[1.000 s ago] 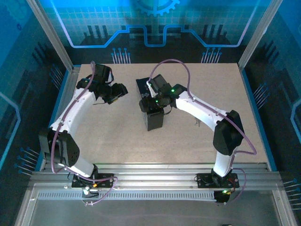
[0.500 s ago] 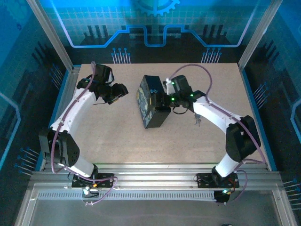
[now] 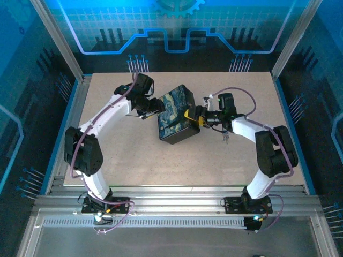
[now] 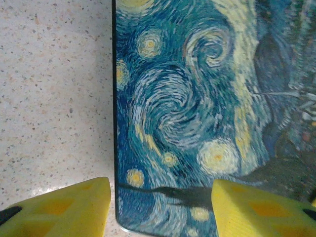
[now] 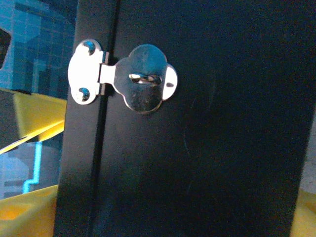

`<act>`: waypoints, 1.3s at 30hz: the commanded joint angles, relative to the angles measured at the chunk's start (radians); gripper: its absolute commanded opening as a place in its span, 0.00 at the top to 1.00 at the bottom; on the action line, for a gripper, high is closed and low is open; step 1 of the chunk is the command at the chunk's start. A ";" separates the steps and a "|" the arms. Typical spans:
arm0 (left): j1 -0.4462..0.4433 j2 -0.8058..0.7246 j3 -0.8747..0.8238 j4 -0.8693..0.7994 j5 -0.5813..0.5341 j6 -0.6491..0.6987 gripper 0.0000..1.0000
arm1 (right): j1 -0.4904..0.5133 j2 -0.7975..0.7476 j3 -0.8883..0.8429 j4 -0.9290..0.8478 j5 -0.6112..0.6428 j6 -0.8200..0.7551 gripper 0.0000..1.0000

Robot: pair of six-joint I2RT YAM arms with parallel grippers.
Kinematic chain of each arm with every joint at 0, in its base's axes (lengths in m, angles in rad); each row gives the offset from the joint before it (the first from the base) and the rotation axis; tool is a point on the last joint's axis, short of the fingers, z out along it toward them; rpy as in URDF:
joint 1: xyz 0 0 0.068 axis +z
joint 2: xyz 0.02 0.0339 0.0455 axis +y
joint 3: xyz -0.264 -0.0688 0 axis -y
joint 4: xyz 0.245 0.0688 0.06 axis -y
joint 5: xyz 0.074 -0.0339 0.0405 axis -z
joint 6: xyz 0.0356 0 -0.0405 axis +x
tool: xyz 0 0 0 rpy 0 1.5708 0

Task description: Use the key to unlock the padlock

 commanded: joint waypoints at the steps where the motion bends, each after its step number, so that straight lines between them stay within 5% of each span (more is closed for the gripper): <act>1: -0.007 0.059 0.054 0.009 -0.066 -0.035 0.43 | -0.020 0.066 -0.020 0.010 -0.027 -0.024 0.09; 8: -0.022 0.173 0.115 -0.017 -0.169 -0.055 0.43 | -0.054 0.117 -0.007 0.023 -0.071 -0.032 0.08; 20: -0.022 0.198 -0.034 0.116 -0.132 -0.074 0.43 | -0.080 0.112 0.015 -0.041 -0.076 -0.084 0.00; 29: -0.006 0.204 -0.080 0.124 -0.148 -0.059 0.44 | -0.100 0.059 0.079 -0.281 0.051 -0.212 0.00; 39: 0.000 0.154 -0.078 0.160 -0.099 -0.020 0.45 | -0.117 -0.017 0.090 -0.343 0.126 -0.244 0.00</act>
